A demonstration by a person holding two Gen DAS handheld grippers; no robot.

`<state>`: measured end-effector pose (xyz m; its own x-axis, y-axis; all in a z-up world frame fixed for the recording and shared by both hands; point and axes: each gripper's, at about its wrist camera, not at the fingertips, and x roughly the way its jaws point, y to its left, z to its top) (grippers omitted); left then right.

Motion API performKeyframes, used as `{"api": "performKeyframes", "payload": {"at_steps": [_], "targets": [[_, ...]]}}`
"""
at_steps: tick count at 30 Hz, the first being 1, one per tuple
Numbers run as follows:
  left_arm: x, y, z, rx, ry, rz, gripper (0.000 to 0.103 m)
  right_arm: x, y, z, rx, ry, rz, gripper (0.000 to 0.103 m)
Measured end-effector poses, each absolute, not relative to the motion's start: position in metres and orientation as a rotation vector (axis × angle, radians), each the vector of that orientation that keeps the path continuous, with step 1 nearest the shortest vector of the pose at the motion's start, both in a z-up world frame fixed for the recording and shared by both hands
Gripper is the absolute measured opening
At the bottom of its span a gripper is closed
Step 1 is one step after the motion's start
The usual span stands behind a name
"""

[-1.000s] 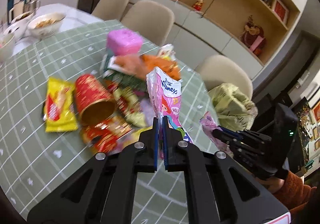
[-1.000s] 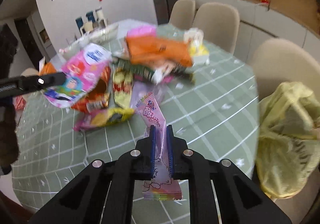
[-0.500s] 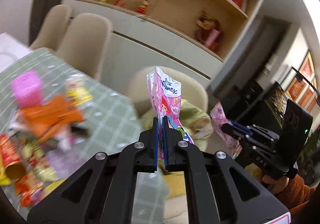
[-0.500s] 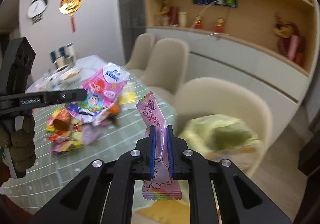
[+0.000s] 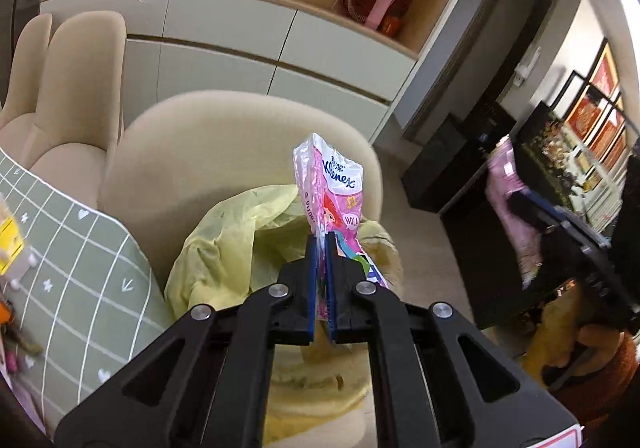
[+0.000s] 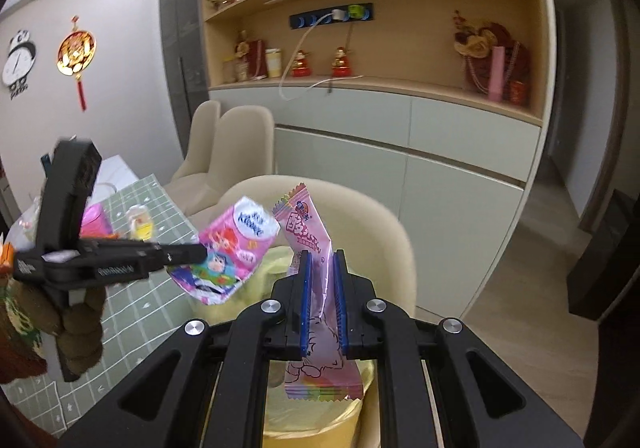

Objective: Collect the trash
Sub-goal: 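Carry both items to the yellow bag while the left gripper opens to drop the tissue packet, then open the right gripper over the yellow bag to drop the pink candy stick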

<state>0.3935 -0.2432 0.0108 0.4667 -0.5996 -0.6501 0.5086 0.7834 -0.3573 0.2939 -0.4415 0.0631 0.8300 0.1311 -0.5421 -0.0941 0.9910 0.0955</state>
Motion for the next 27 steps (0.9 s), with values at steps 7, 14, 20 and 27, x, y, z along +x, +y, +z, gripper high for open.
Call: {"api": "performKeyframes", "payload": {"at_steps": [7, 14, 20, 27], "targets": [[0.417, -0.258, -0.022, -0.037, 0.903, -0.601, 0.004, 0.331, -0.453, 0.049, 0.068, 0.587, 0.161, 0.012], [0.414, -0.264, -0.037, 0.062, 0.942, -0.602, 0.005, 0.374, -0.435, 0.034, 0.055, 0.616, 0.240, 0.012], [0.418, -0.248, -0.030, -0.051, 0.943, -0.552, 0.040, 0.391, -0.421, 0.027, 0.040, 0.628, 0.319, 0.012], [0.403, -0.207, -0.021, -0.159, 0.950, -0.425, 0.043, 0.405, -0.396, 0.011, -0.046, 0.656, 0.424, 0.012]]}}
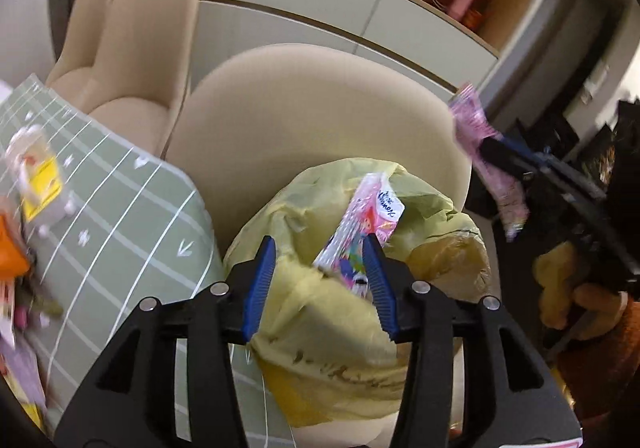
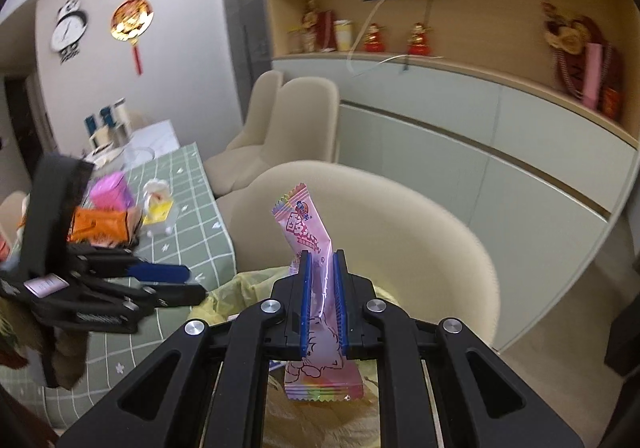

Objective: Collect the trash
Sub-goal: 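Open the right gripper over the yellow bag to drop the pink candy stick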

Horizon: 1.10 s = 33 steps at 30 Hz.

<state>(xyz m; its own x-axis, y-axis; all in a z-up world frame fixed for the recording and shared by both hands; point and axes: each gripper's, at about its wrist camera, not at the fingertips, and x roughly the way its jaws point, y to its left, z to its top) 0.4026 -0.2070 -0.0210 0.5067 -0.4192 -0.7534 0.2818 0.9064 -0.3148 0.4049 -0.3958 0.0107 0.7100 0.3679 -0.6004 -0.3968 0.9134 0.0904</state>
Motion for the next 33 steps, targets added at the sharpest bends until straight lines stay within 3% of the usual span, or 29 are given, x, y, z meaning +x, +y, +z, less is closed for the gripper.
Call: {"api": "performKeyframes", "payload": {"at_steps": [9, 14, 21, 24, 26, 28, 33], "targets": [[0.378, -0.188, -0.019, -0.200, 0.962, -0.378, 0.046, 0.435, -0.369, -0.023, -0.148, 0.719, 0.505, 0.012], [0.371, -0.178, -0.024, -0.216, 0.987, -0.344, 0.047, 0.452, -0.352, -0.050, -0.242, 0.853, 0.564, 0.012], [0.361, -0.172, -0.021, -0.208, 0.973, -0.335, 0.047, 0.441, -0.362, -0.067, -0.210, 0.941, 0.540, 0.012], [0.355, -0.171, -0.020, -0.216, 0.972, -0.347, 0.052, 0.434, -0.368, -0.064, -0.175, 0.927, 0.511, 0.013], [0.351, -0.172, -0.018, -0.211, 0.974, -0.354, 0.052, 0.428, -0.373, -0.060, -0.135, 0.923, 0.500, 0.027], [0.346, -0.170, -0.016, -0.202, 0.976, -0.361, 0.052, 0.422, -0.377, -0.054, -0.122, 0.910, 0.484, 0.034], [0.328, -0.156, -0.008, -0.190, 0.970, -0.366, 0.052, 0.397, -0.377, -0.040, -0.103, 0.883, 0.425, 0.036]]}}
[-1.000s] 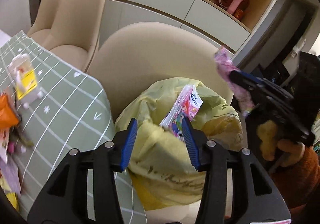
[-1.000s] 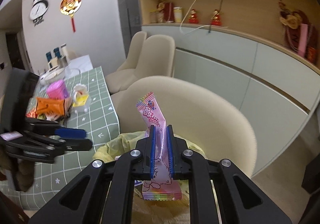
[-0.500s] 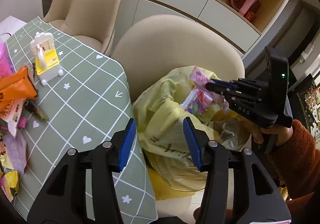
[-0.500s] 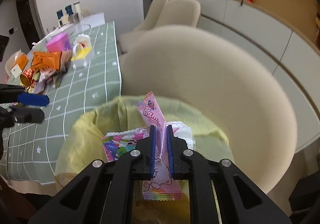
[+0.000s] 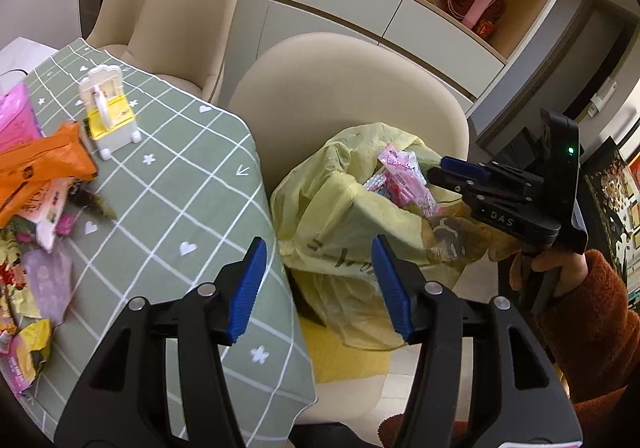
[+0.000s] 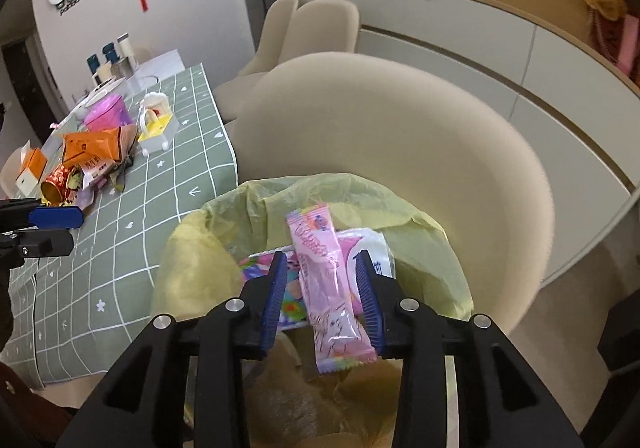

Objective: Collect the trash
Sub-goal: 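Open the right gripper over the yellow bag to drop the pink candy stick, then grasp a yellow wrapper with the left gripper while the right gripper grasps a yellow snack packet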

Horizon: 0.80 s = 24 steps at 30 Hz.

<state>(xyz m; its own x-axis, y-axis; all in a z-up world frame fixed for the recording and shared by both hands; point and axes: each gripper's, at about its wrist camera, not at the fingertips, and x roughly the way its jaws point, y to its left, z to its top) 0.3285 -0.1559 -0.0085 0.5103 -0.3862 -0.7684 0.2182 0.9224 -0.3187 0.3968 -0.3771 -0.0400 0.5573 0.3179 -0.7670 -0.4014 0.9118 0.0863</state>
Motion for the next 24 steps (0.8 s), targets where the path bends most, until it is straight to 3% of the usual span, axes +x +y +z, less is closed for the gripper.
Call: {"api": "performKeyframes", "payload": {"at_steps": [12, 15, 24], "targets": [[0.280, -0.078, -0.010, -0.234, 0.916, -0.308, 0.054, 0.316, -0.352, 0.001, 0.017, 0.755, 0.263, 0.036], [0.264, -0.046, -0.013, -0.249, 0.895, -0.274, 0.054, 0.300, -0.330, 0.005, 0.058, 0.757, 0.266, 0.050], [0.221, 0.092, -0.020, -0.287, 0.809, -0.081, 0.054, 0.263, -0.229, 0.001, -0.054, 0.743, 0.280, 0.051]]}}
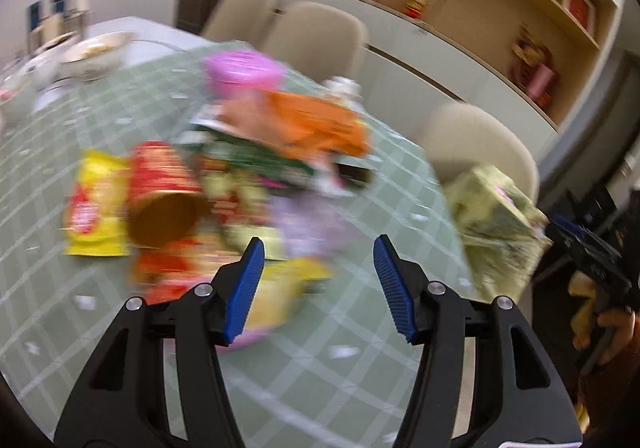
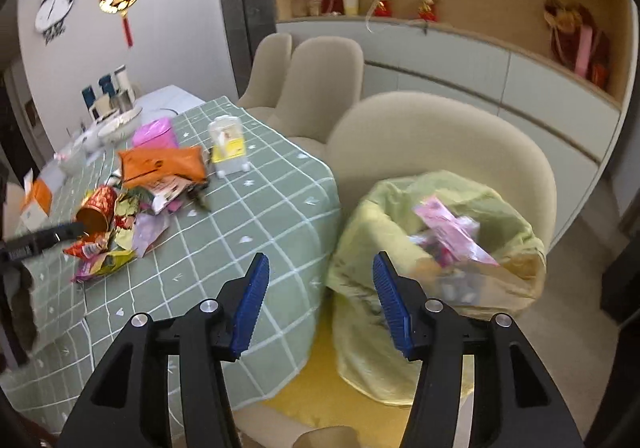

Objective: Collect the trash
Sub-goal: 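Grasp a yellow wrapper with the left gripper while the right gripper grasps a yellow snack packet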

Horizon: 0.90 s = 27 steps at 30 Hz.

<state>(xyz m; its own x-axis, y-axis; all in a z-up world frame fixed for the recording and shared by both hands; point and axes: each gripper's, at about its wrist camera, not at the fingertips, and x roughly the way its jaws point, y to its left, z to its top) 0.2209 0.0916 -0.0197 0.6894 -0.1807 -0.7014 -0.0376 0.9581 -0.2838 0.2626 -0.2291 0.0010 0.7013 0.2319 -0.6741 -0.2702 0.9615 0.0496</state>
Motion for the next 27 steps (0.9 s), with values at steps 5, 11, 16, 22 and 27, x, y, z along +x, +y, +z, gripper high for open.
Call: {"api": "performKeyframes", "payload": {"at_steps": [5, 11, 16, 22, 27], "targets": [[0.210, 0.173, -0.029, -0.290, 0.801, 0.045, 0.054, 0.256, -0.183, -0.016, 0.002, 0.783, 0.324, 0.051], [0.229, 0.247, -0.060, -0.345, 0.888, 0.109, 0.054, 0.241, -0.124, -0.035, -0.017, 0.812, 0.370, 0.051], [0.254, 0.272, -0.084, -0.376, 0.917, 0.140, 0.054, 0.235, -0.086, -0.044, -0.021, 0.847, 0.400, 0.051], [0.275, 0.258, -0.093, -0.348, 0.953, 0.040, 0.014, 0.230, -0.060, -0.050, 0.036, 0.861, 0.413, 0.051], [0.261, 0.244, -0.083, -0.321, 0.953, -0.065, 0.005, 0.232, -0.032, -0.064, 0.101, 0.911, 0.466, 0.051]]}}
